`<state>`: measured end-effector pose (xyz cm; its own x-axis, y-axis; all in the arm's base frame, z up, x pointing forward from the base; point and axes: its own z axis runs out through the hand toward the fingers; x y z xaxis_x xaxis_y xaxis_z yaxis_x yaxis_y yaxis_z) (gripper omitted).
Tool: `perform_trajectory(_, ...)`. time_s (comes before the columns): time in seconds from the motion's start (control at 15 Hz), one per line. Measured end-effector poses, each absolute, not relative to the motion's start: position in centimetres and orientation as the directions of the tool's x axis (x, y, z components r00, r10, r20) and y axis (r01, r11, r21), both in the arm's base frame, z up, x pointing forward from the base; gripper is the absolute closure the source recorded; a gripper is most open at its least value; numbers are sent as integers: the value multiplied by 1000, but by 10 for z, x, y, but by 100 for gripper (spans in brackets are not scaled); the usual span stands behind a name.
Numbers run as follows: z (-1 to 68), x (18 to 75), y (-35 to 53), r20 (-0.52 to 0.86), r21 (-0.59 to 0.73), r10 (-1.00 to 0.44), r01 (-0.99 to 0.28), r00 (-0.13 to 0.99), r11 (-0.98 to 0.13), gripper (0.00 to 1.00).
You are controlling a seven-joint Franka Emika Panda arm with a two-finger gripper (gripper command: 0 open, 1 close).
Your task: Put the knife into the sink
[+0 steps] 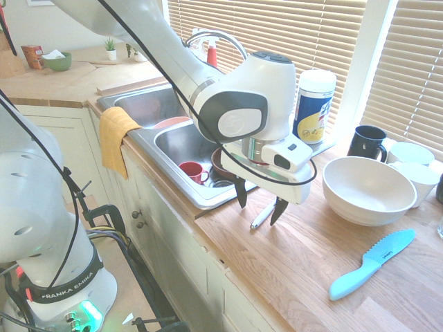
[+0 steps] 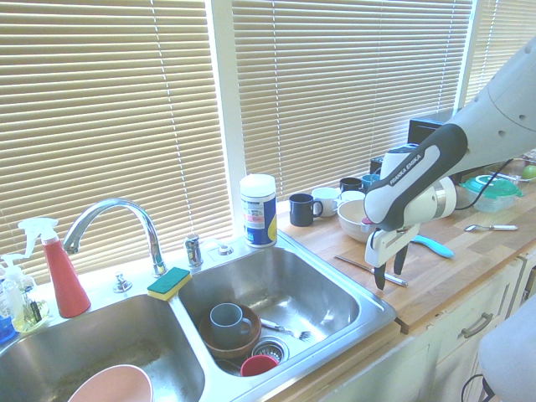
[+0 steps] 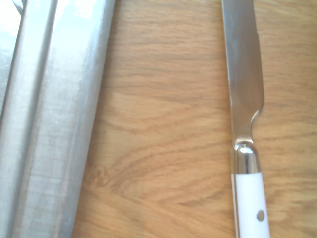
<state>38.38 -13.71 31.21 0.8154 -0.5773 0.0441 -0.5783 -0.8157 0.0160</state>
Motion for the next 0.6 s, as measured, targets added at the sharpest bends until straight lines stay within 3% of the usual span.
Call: perform_trajectory(0.6,311,390,-130,43,14,-580,-581,813,-814,100)
